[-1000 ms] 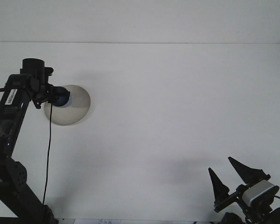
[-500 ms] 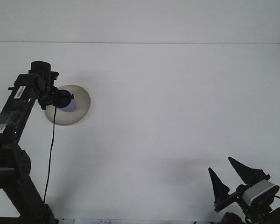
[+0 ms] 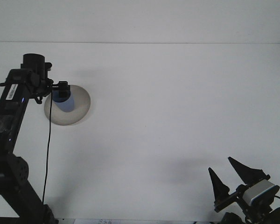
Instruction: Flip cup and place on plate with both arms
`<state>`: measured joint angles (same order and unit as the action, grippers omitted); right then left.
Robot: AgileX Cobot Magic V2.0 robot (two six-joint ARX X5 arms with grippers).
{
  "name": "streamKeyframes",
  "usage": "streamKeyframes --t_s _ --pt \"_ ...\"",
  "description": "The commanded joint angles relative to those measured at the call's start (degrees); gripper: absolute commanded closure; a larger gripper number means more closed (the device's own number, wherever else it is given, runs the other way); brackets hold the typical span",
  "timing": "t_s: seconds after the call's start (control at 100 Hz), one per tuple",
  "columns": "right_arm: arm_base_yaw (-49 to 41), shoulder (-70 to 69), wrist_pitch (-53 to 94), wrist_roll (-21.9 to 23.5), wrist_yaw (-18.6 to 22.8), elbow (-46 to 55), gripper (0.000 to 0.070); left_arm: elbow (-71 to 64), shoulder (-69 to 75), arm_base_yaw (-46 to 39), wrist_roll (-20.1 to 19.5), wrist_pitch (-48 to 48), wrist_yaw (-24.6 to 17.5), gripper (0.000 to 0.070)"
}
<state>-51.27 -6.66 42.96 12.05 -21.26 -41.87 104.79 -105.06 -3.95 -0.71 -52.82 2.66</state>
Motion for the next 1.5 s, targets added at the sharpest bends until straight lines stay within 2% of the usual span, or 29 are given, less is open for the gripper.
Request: streamKeyframes --t_s 0.0,0.12,0.27,0.4,0.56,0.64,0.7,0.77,0.92,1.05,1.08,1.12,1.16,1.2,1.22,1.23,1.24,1.49 --pt "-0.5 -0.1 -0.5 0.3 -0.1 -0.4 0.0194 2.2 4.3 -0.1 1.6 0.2 -0.3 0.0152" --pt "-0.5 -0.1 -0.5 0.1 -0.2 -0.4 0.0194 2.2 13.3 0.0 2.3 -0.4 -0.4 0.0152" --pt "-0.5 -0.1 -0.5 -1.4 -0.3 -0.4 0.0194 1.6 27.0 0.4 3.1 0.2 -3.1 0.0156" --pt "-0.5 -0.1 0.0 -2.0 -4.0 -0.4 0.0194 -3.8 40.5 3.8 3.6 3.9 -4.4 0.0156" --pt "-0.5 -0.1 1.8 -2.6 -9.5 -0.4 0.0194 -21.0 58.1 9.7 3.5 11.0 -4.5 0.0156" --pt "-0.5 -0.1 2.3 -3.4 -11.9 -0.4 0.0194 -32.0 66.9 11.8 4.5 13.5 -8.4 0.0156" --pt "-0.5 -0.1 2.3 -3.7 -12.2 -0.4 0.0194 -40.1 73.0 12.7 6.7 15.1 -11.4 0.0156" --pt "-0.5 -0.1 2.3 -4.3 -12.1 -0.4 0.0194 -48.8 79.4 13.2 9.1 16.2 -11.5 0.0156" --pt "-0.5 -0.1 2.3 -4.4 -11.3 -0.4 0.0194 -62.8 89.0 13.2 9.6 19.9 -12.5 0.0156" --pt "-0.5 -0.1 2.3 -4.3 -11.2 -0.4 0.0195 -67.7 92.1 13.2 12.1 21.7 -14.1 0.0162" --pt "-0.5 -0.1 2.3 -4.3 -11.1 -0.4 0.0204 -67.9 92.2 13.2 12.1 21.8 -14.1 0.0190" --pt "-0.5 -0.1 2.3 -4.1 -10.9 -0.4 0.0273 -68.0 92.1 13.2 11.9 21.9 -14.1 0.0297" --pt "-0.5 -0.1 2.4 -3.9 -10.6 -0.4 0.0415 -68.0 92.1 13.2 11.9 22.2 -14.1 0.0478" --pt "-0.5 -0.1 2.5 -3.9 -10.4 -0.4 0.0600 -68.0 92.0 13.2 12.0 22.3 -14.1 0.0689" --pt "-0.5 -0.1 2.6 -3.9 -10.4 -0.4 0.0693 -68.0 92.0 13.2 12.0 22.3 -14.1 0.0700" --pt "-0.5 -0.1 2.7 -3.9 -10.4 -0.4 0.0700 -68.0 92.0 13.2 12.1 22.3 -14.1 0.0700" --pt "-0.5 -0.1 2.7 -3.9 -10.4 -0.4 0.0700 -68.0 92.0 13.2 12.1 22.5 -14.1 0.0680" --pt "-0.5 -0.1 2.9 -3.9 -10.3 -0.5 0.0696 -68.0 92.1 13.2 12.6 22.6 -14.2 0.0687"
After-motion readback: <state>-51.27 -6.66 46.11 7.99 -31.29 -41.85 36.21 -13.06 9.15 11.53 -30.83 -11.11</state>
